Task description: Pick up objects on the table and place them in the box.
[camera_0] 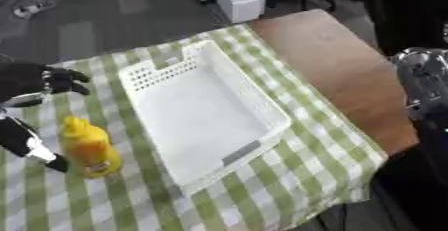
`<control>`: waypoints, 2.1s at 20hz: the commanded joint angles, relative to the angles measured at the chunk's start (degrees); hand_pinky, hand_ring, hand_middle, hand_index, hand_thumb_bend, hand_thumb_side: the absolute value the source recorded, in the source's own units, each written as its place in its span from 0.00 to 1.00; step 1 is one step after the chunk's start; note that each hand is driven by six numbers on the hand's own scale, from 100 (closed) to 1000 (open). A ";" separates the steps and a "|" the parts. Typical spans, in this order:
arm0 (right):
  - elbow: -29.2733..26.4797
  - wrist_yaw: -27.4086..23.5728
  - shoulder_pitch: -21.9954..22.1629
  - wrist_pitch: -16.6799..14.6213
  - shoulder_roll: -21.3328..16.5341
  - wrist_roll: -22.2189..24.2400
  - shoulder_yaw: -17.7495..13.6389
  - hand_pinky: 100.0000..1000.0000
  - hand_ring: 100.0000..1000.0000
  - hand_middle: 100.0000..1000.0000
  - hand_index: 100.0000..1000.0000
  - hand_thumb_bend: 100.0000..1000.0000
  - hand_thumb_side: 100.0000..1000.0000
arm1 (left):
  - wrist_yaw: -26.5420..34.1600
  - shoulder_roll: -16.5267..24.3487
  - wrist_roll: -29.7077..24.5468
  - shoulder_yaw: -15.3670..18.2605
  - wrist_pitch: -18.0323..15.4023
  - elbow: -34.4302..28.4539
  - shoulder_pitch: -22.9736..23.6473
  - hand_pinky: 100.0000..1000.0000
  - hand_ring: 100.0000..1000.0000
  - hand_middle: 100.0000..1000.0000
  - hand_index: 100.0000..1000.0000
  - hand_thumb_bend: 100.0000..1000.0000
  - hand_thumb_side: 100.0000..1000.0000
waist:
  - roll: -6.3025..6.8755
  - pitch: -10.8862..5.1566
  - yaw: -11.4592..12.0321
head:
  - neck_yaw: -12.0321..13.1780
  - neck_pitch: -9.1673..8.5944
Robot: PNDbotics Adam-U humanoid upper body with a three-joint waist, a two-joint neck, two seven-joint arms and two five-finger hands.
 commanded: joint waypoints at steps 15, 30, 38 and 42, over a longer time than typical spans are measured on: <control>-0.73 -0.39 -1.84 0.35 -0.32 0.20 -0.30 0.05 0.44 0.50 0.70 0.27 0.72 | -1.51 -5.42 -20.41 0.25 -20.48 8.09 1.02 0.00 0.17 0.41 0.65 0.54 0.58 | -0.01 -0.13 -0.44 | -0.62 -0.18; -0.73 -0.36 -1.79 0.28 -0.36 0.62 -0.13 0.05 0.44 0.50 0.70 0.27 0.71 | 31.76 -3.59 -0.24 2.98 -20.48 1.15 0.74 0.00 0.00 0.03 0.34 0.00 0.68 | -0.03 -0.34 -0.40 | -1.24 -0.18; -0.73 -0.23 -1.58 0.37 -0.37 0.94 0.11 0.05 0.44 0.50 0.70 0.27 0.72 | 41.95 -1.36 4.06 5.26 -20.43 2.65 -5.90 0.00 0.00 0.02 0.29 0.00 0.65 | 0.02 -0.79 -0.50 | -1.17 -0.18; -0.73 -0.55 -2.05 0.65 -0.15 0.88 0.32 0.06 0.44 0.50 0.70 0.27 0.72 | 45.61 -0.99 5.28 4.67 -19.95 5.15 -9.98 0.00 0.00 0.02 0.28 0.00 0.65 | 0.19 -1.01 -1.10 | -0.84 -0.41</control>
